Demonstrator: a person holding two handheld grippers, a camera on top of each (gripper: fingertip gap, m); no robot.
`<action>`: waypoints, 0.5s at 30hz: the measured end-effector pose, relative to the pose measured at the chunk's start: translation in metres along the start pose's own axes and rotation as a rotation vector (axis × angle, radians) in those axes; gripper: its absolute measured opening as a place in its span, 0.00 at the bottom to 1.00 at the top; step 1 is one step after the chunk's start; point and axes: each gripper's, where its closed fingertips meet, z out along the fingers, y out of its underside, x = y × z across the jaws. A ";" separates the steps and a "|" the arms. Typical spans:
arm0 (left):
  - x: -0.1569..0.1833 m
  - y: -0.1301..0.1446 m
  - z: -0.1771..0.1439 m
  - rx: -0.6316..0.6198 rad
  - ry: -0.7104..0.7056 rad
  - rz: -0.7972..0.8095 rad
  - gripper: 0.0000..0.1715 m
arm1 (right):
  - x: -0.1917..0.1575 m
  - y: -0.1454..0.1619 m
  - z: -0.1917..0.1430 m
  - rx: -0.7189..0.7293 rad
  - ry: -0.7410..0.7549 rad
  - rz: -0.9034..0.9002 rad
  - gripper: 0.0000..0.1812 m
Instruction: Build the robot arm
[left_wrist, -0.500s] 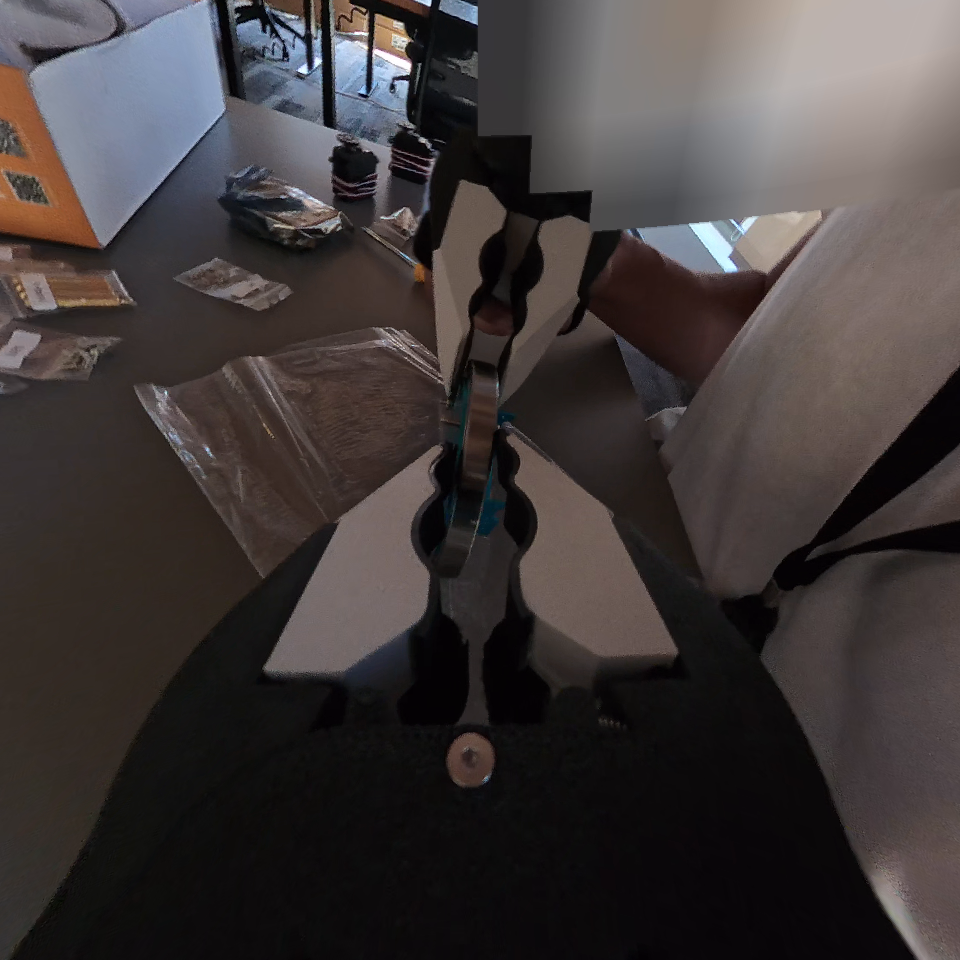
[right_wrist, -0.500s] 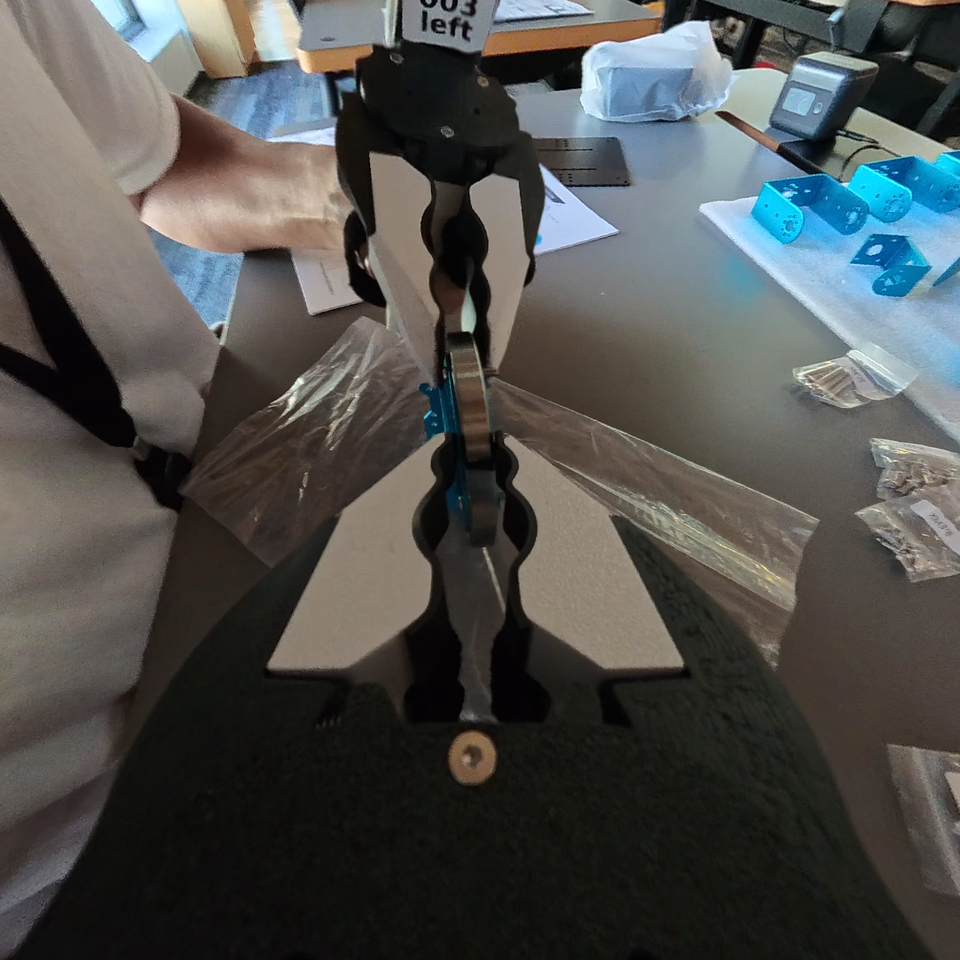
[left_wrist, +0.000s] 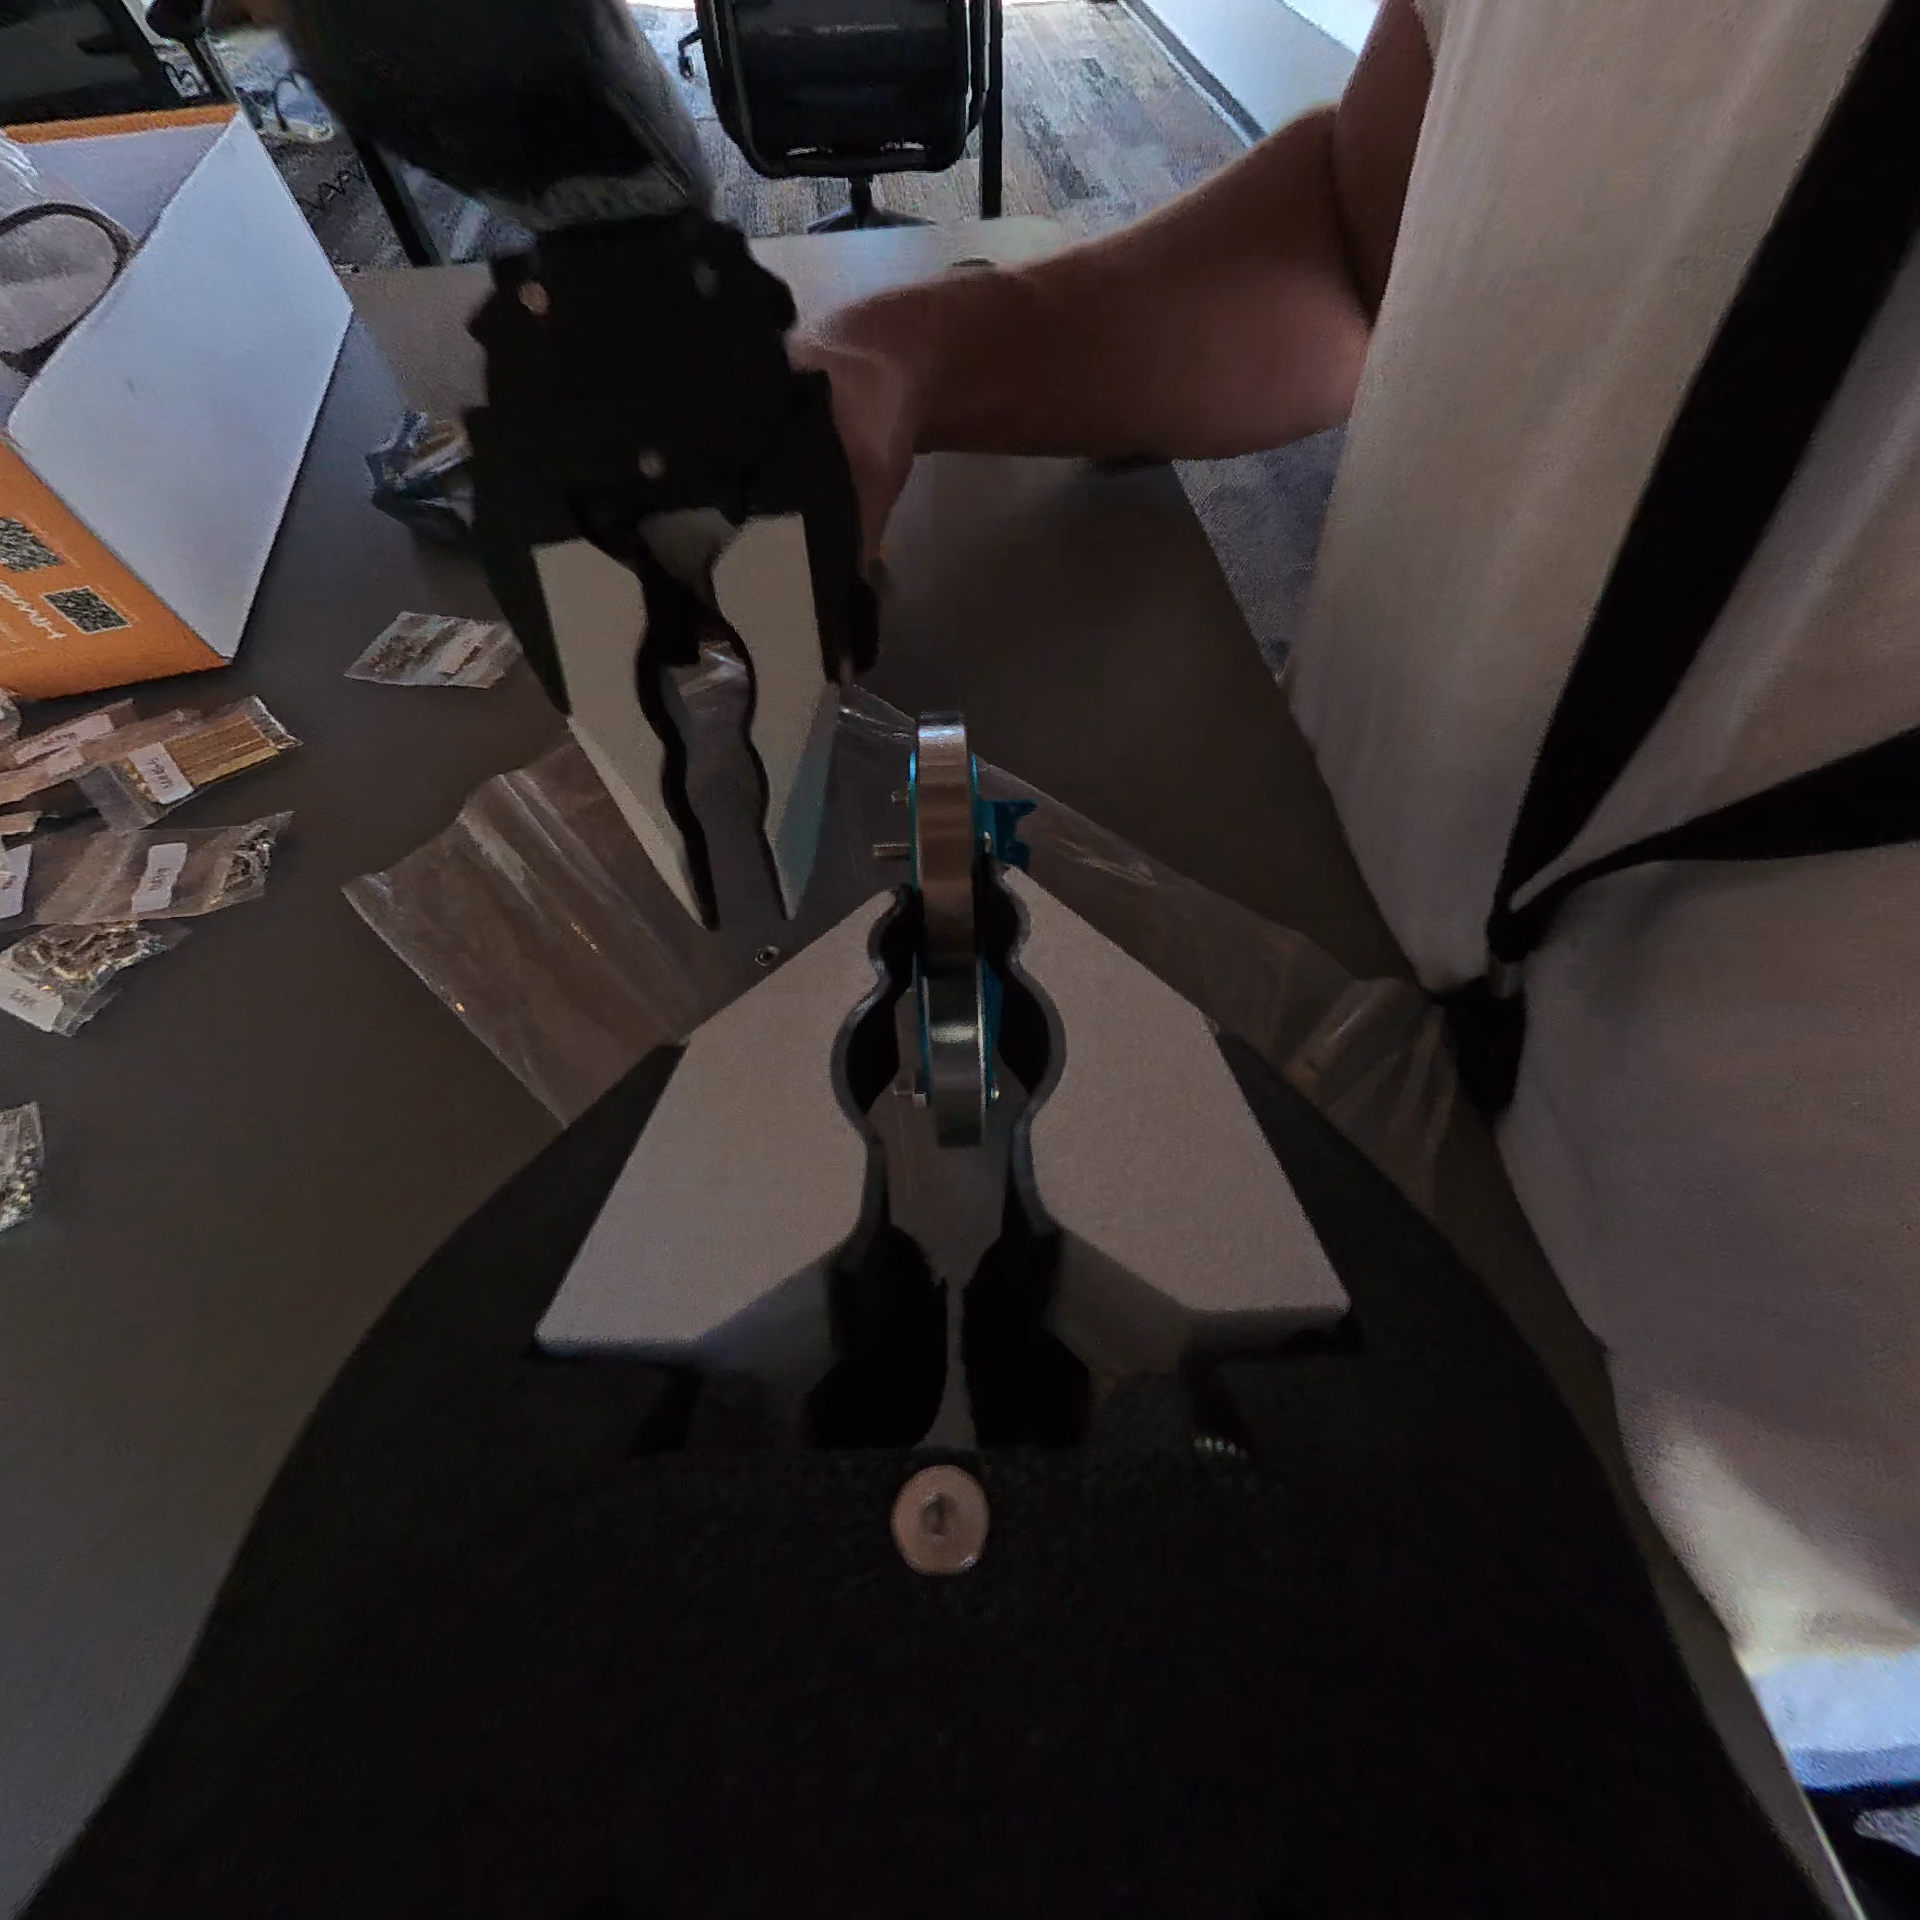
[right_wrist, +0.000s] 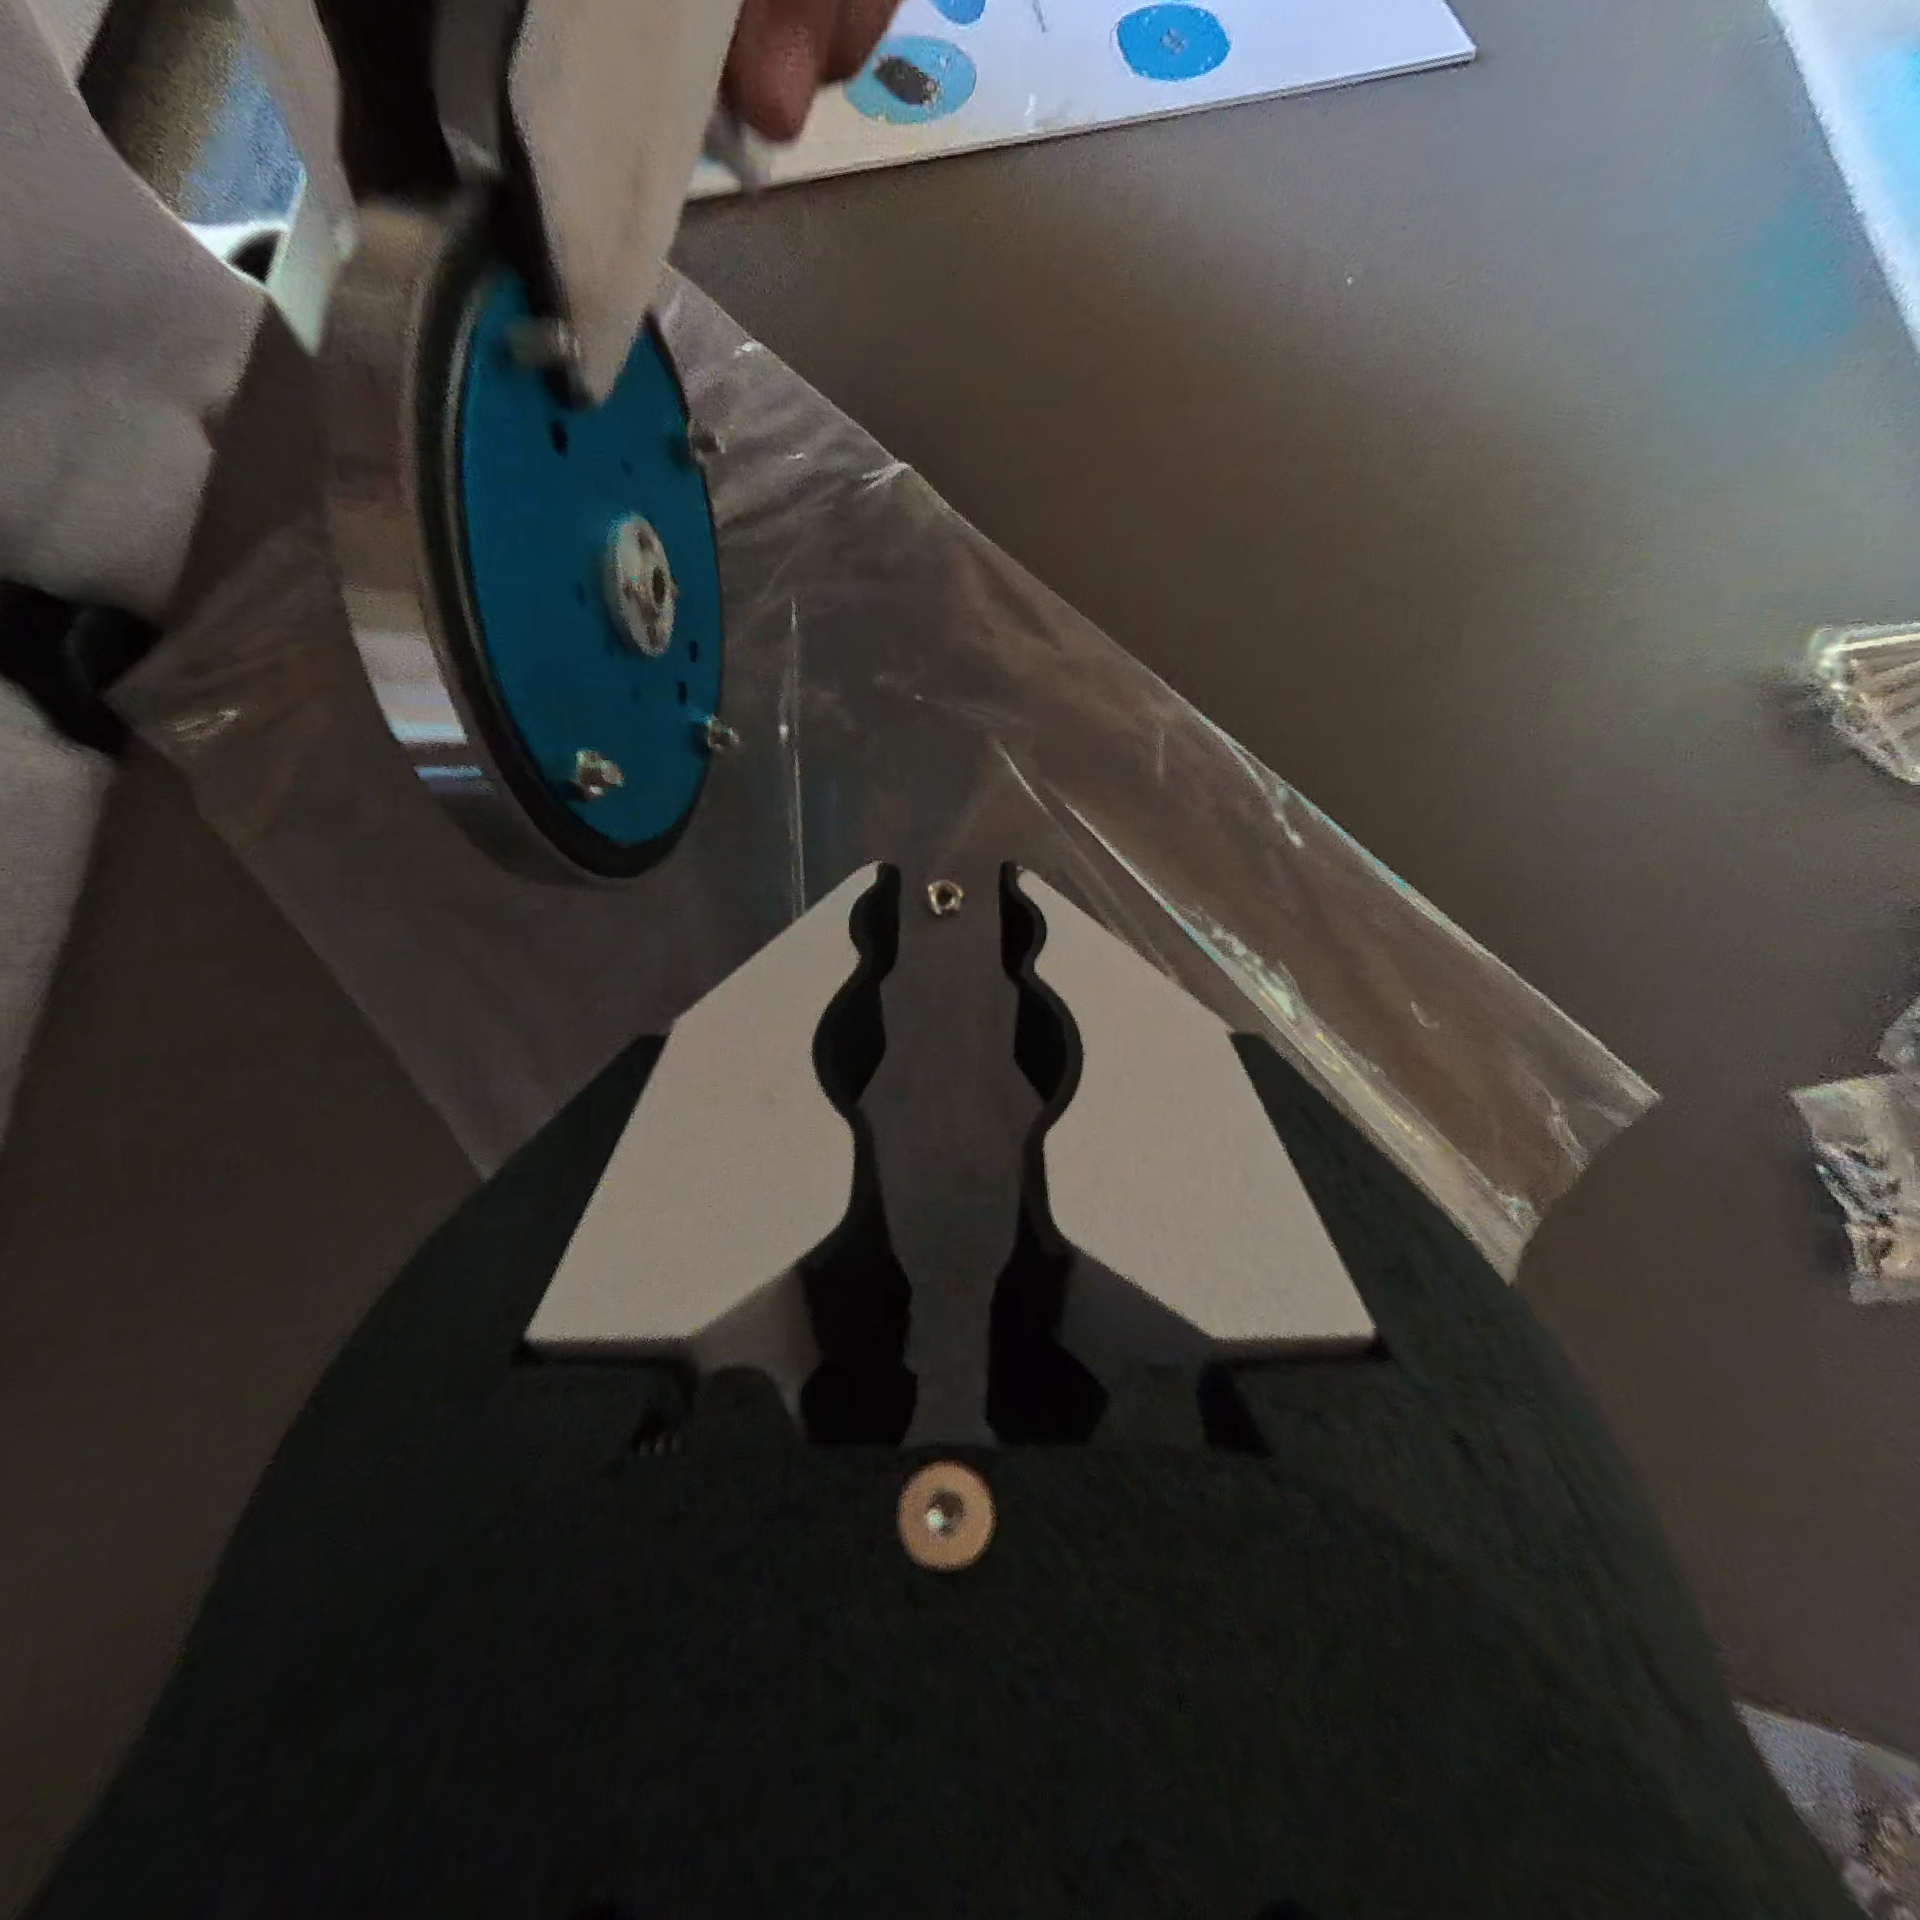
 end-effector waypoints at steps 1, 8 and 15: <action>0.000 -0.001 -0.005 0.005 0.005 -0.005 0.07 | 0.000 0.000 0.005 -0.004 0.029 -0.015 0.09; -0.003 0.005 -0.018 -0.001 0.008 -0.001 0.07 | -0.001 0.009 0.010 -0.029 0.095 -0.009 0.09; -0.004 0.013 -0.015 -0.017 -0.004 0.011 0.07 | 0.000 0.011 0.013 -0.025 0.105 0.031 0.03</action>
